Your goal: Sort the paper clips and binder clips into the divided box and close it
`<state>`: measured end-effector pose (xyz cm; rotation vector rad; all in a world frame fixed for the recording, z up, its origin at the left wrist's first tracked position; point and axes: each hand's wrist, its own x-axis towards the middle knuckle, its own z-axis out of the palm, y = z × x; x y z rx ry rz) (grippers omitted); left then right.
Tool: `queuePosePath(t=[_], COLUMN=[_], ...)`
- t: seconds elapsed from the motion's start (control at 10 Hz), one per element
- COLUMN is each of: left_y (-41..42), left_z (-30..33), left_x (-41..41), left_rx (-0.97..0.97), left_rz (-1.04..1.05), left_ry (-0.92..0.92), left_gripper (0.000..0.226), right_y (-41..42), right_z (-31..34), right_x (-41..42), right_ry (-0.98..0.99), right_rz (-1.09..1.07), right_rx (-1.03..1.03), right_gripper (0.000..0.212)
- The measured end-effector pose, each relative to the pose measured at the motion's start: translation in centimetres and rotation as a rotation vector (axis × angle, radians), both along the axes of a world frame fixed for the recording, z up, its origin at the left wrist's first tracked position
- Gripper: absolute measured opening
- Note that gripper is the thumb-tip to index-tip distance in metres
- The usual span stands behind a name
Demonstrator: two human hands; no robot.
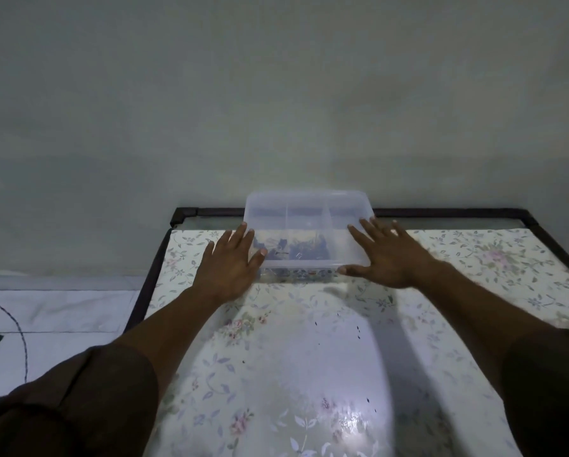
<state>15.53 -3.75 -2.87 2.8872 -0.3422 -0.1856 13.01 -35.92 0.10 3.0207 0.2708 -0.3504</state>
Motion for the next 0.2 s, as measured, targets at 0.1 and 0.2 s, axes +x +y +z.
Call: queuePosePath(t=[0.1,0.2], left_y=[-0.1,0.0], left_z=[2.9,9.6], left_x=[-1.0,-3.8], left_rx=[-0.006,-0.015], left_rz=[0.004,-0.056], left_ry=[0.022,-0.102], left_gripper=[0.07,0.07], right_y=[1.8,4.1], right_z=[2.3,7.8], right_x=[-2.2,-6.4], right_ry=[-0.023,-0.156], right_rz=[-0.001,-0.004], right_rx=[0.049,0.199], right_gripper=[0.106,0.097])
